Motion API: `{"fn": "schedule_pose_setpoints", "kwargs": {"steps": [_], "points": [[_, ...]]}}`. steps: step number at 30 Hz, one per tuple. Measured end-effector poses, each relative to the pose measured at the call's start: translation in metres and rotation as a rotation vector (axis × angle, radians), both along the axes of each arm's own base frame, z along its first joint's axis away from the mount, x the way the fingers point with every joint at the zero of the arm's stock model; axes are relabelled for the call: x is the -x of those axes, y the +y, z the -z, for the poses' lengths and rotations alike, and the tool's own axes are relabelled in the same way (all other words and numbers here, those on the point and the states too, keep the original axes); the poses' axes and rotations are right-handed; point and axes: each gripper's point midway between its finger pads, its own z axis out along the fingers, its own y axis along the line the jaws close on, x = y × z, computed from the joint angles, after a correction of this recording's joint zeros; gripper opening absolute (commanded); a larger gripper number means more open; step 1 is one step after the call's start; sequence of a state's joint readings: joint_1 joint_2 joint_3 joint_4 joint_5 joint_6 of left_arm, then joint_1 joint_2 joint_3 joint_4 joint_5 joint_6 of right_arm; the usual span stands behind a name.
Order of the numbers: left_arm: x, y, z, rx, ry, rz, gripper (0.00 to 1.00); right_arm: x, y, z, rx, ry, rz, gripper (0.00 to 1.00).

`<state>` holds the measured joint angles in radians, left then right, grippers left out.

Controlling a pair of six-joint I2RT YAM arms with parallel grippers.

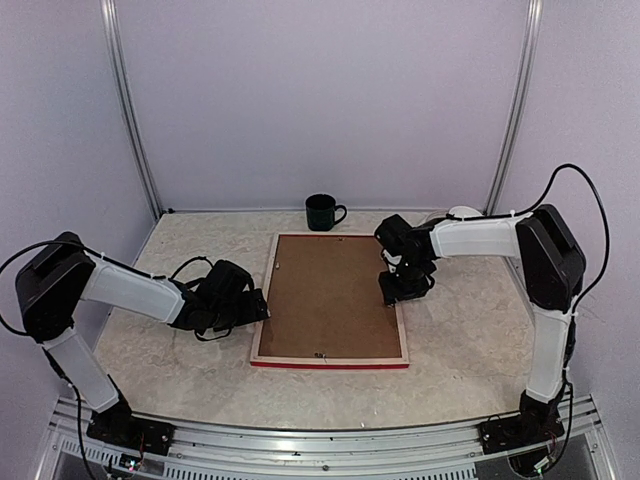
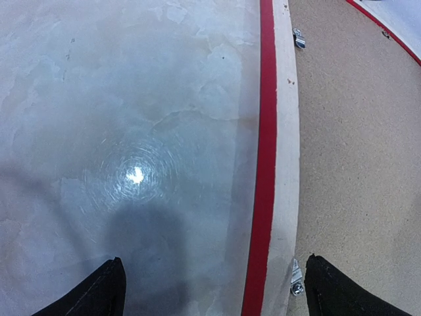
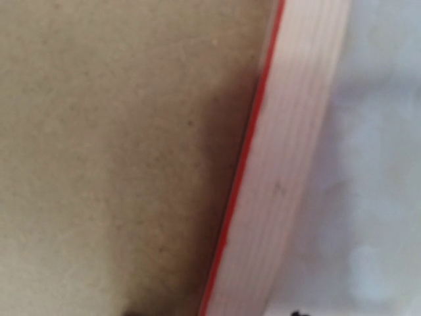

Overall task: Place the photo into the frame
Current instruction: Press the fastener onto the backboard.

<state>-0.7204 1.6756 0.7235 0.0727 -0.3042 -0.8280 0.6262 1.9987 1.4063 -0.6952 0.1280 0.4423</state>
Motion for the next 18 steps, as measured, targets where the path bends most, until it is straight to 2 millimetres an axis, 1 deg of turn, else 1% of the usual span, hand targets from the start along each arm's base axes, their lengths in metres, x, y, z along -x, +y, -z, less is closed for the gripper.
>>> {"fn": "schedule_pose_setpoints", "kwargs": {"steps": [2, 8, 10, 12, 14, 18], "points": [[-0.0002, -0.0001, -0.0002, 0.001, -0.002, -0.001, 0.93, 0.0003, -0.0009, 0.0004, -0.011, -0.008, 0.007, 0.45], [-0.0002, -0.0001, -0.0004, 0.002, -0.002, -0.001, 0.93, 0.002, -0.003, 0.0, -0.031, -0.013, 0.023, 0.37], [-0.0001, 0.0, -0.0003, 0.002, -0.002, -0.001, 0.93, 0.0024, -0.0033, 0.0003, -0.032, -0.012, 0.026, 0.29], [-0.0002, -0.0001, -0.0005, 0.004, -0.003, -0.002, 0.93, 0.0023, -0.0019, 0.0004, -0.041, -0.011, 0.026, 0.25], [0.0001, 0.0002, -0.0004, 0.005, -0.004, -0.002, 0.93, 0.0023, -0.0022, -0.0001, -0.043, -0.011, 0.033, 0.22], [0.0002, 0.0001, -0.0005, 0.006, -0.005, -0.002, 0.93, 0.0018, -0.0029, -0.0016, -0.06, -0.007, 0.06, 0.19]]}}
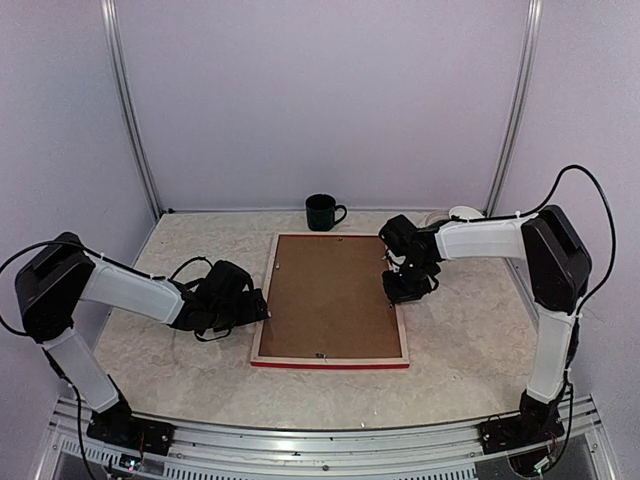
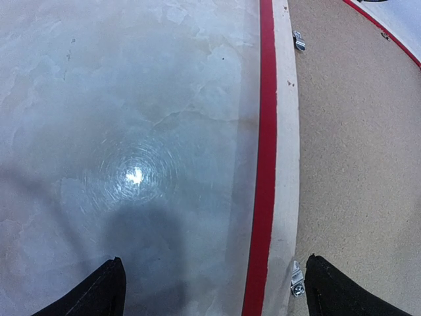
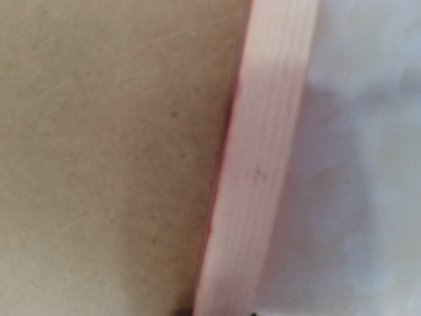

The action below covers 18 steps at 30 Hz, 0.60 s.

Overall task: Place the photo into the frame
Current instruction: Press the fastener onto the backboard.

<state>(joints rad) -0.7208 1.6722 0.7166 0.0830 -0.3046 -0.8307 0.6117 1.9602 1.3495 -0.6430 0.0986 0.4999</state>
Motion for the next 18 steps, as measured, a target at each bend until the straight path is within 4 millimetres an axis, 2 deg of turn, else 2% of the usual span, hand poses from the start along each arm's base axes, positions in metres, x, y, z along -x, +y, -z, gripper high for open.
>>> {"fn": "schedule_pose_setpoints", "kwargs": {"steps": [3, 8, 10, 15, 18], "points": [[0.0, 0.0, -0.0001, 0.0, 0.0, 0.0, 0.93, -0.0011, -0.0005, -0.0006, -0.009, 0.001, -0.001, 0.2], [0.0, -0.0001, -0.0001, 0.0, 0.0, 0.001, 0.93, -0.0012, -0.0003, -0.0002, -0.024, 0.008, 0.001, 0.4], [0.0001, -0.0002, -0.0003, 0.001, 0.0, 0.001, 0.93, 0.0008, -0.0006, 0.0014, -0.028, 0.019, -0.001, 0.45], [0.0005, -0.001, -0.0003, 0.001, 0.0, 0.003, 0.93, 0.001, -0.0014, 0.002, -0.038, 0.028, 0.0, 0.45], [0.0005, -0.0015, -0.0004, 0.0, 0.0, 0.004, 0.93, 0.0009, -0.0015, 0.0029, -0.041, 0.031, 0.006, 0.4]]}}
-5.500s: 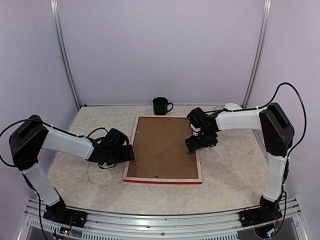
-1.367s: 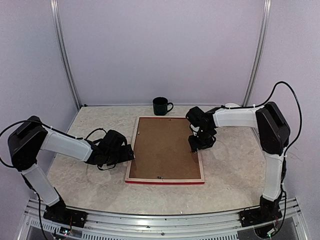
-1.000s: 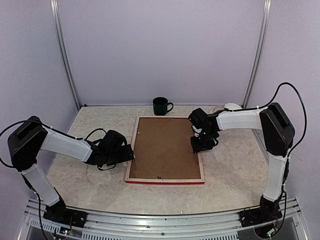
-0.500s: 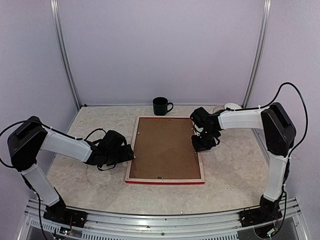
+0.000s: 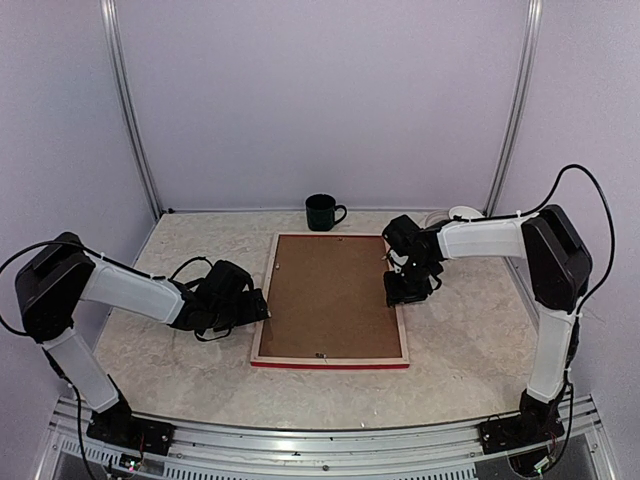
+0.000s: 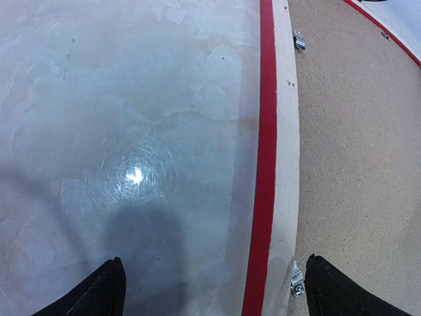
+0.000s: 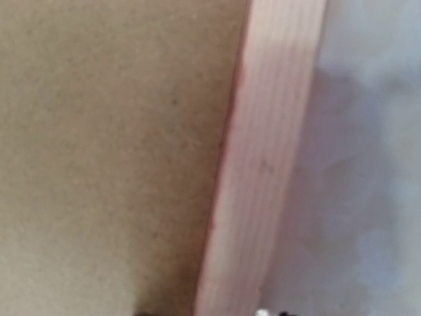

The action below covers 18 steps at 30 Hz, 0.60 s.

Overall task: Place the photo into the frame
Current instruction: Press the fastener onto the backboard.

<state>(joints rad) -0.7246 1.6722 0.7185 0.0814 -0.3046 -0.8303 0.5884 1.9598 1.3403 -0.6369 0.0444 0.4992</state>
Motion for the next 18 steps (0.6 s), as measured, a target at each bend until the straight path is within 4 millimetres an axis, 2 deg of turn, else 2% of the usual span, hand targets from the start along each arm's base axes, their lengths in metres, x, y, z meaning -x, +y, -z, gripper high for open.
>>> {"fn": "schedule_pose_setpoints", "kwargs": {"steps": [7, 14, 18], "points": [[0.0, 0.0, 0.0, -0.004, -0.001, -0.001, 0.93, -0.001, -0.001, 0.0, 0.005, -0.005, 0.007, 0.37], [0.0, 0.0, 0.0, -0.005, -0.002, -0.002, 0.93, -0.006, -0.012, -0.009, 0.02, -0.02, 0.015, 0.5], [0.0, 0.0, 0.0, -0.007, -0.004, -0.002, 0.93, -0.007, -0.012, -0.009, 0.008, -0.015, 0.019, 0.52]]}}
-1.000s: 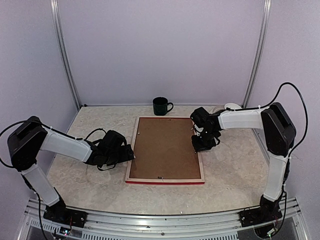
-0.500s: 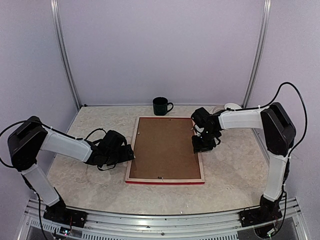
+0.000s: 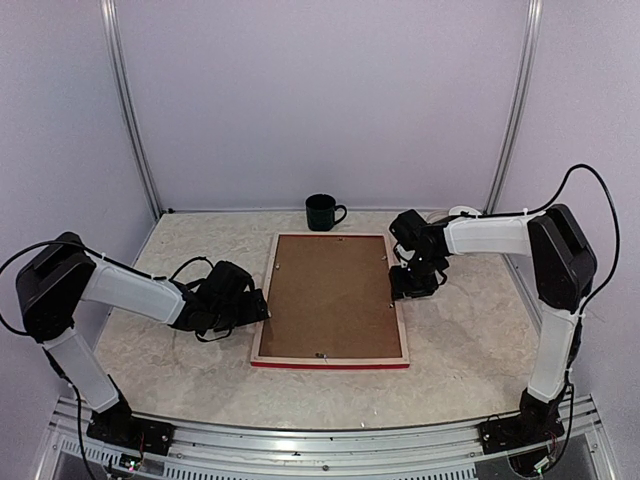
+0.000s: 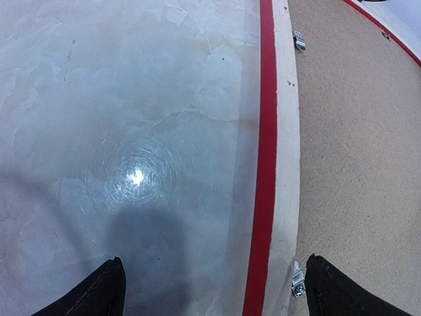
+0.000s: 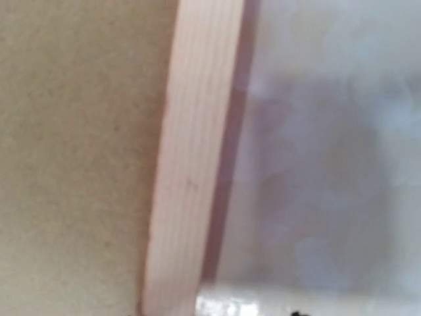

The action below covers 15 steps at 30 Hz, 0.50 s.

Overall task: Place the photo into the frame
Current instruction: Press the fastener onto the backboard.

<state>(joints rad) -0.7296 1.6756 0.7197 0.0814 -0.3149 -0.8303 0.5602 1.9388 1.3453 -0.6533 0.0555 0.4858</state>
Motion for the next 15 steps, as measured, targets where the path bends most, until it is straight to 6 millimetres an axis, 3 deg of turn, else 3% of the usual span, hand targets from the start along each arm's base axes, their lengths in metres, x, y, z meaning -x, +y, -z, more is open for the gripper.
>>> {"fn": "schedule_pose_setpoints", "kwargs": {"steps": [15], "points": [[0.0, 0.0, 0.0, -0.006, -0.004, -0.001, 0.93, 0.0, 0.007, 0.01, -0.025, 0.018, 0.038, 0.5]]}}
